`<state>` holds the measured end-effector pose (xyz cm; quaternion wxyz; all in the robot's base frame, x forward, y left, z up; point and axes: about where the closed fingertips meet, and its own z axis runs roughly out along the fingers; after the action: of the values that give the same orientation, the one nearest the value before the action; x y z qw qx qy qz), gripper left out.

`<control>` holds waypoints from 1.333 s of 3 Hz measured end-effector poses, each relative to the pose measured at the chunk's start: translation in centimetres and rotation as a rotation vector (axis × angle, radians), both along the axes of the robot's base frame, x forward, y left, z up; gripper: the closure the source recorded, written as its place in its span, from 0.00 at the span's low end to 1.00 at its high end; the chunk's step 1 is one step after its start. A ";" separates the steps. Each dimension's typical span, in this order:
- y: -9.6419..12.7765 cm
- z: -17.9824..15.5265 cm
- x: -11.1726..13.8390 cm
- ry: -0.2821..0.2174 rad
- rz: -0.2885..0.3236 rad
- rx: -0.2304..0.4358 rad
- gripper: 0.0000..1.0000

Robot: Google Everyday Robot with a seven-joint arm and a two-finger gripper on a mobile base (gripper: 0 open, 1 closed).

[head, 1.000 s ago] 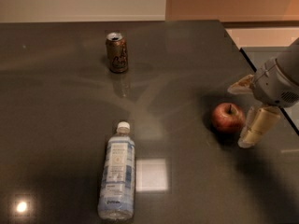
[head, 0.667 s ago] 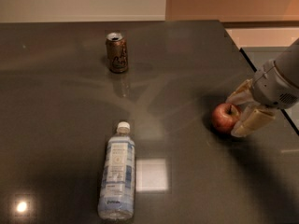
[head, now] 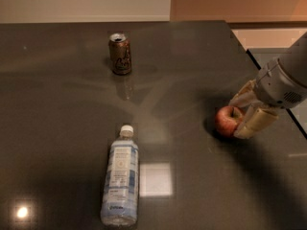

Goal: Pick apple

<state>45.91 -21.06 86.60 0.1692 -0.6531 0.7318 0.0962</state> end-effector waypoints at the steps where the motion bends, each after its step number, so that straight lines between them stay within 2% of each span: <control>1: 0.2 2.5 0.6 -0.017 -0.026 0.007 1.00; 3: 0.7 8.6 0.8 -0.063 -0.067 0.053 1.00; 4: 2.4 13.5 0.2 -0.106 -0.042 0.127 1.00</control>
Offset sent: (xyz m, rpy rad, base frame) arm 0.0133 0.0025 0.0980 0.0442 -0.0697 -0.0828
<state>46.08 -18.67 100.06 0.2509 -0.6298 0.7277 0.1043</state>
